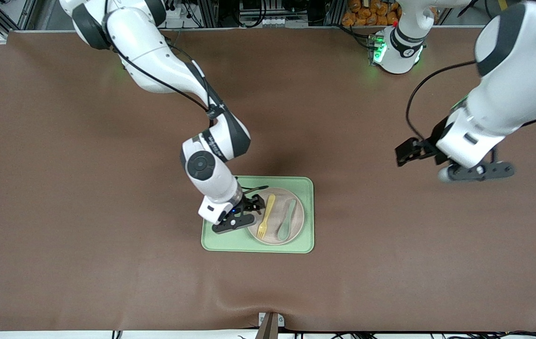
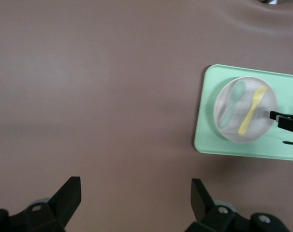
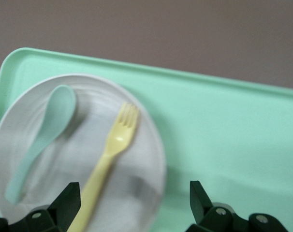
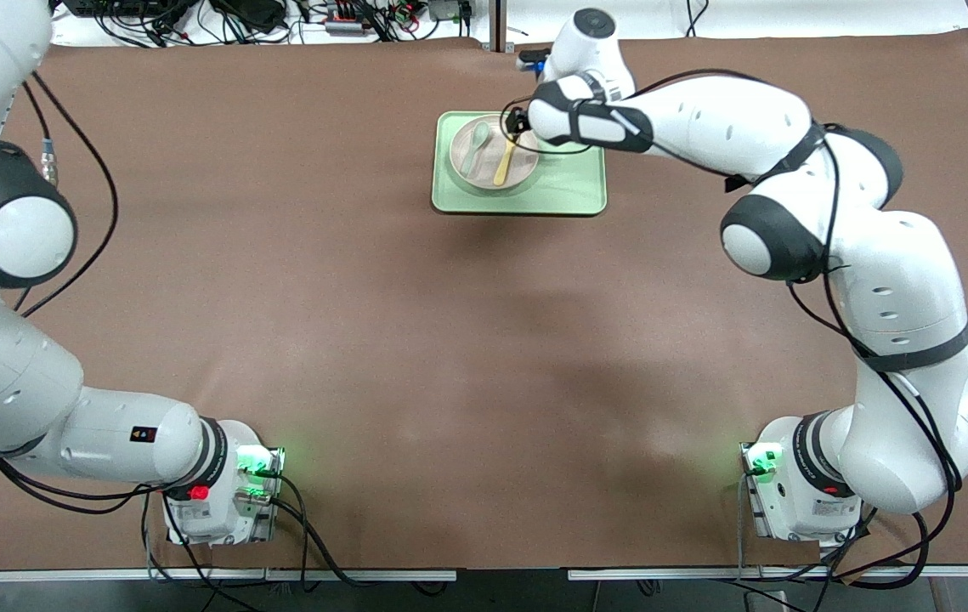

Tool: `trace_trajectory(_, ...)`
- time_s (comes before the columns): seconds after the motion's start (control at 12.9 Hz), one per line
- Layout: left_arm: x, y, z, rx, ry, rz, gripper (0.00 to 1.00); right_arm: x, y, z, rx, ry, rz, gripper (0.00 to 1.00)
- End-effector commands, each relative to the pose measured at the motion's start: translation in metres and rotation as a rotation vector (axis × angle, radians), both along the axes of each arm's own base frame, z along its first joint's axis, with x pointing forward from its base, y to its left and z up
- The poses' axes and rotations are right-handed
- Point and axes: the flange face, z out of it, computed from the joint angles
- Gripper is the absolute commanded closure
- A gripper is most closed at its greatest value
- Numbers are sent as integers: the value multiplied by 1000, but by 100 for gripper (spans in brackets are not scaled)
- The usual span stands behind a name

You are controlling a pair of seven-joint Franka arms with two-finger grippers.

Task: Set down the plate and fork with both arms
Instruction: 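Grasp the yellow fork on the plate with the right gripper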

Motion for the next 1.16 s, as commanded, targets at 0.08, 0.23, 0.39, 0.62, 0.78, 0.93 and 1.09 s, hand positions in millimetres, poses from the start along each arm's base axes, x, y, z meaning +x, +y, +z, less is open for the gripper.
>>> trace_trajectory(0.08,-24,47,28,43,-18,6,0,-12,44,5,24,-3,-94,0)
trace_trajectory(0.23,-31,55,42,45,-25,20,0,-21,52,-11,-14,-9,-105,0)
trace_trajectory(0.39,-35,59,50,47,-32,16,0,-23,51,-25,-34,-4,-147,0)
trace_trajectory(0.62,-44,61,65,50,-59,2,0,-29,57,-42,-32,-5,-159,1)
trace_trajectory(0.78,-46,67,70,54,-55,-20,0,-33,60,-52,-30,-1,-175,55)
trace_trajectory(0.93,-51,71,78,55,-64,-51,0,-34,61,-52,-31,-2,-172,100)
trace_trajectory(1.09,-53,81,78,64,-41,-43,0,-34,60,-53,-38,-7,-166,100)
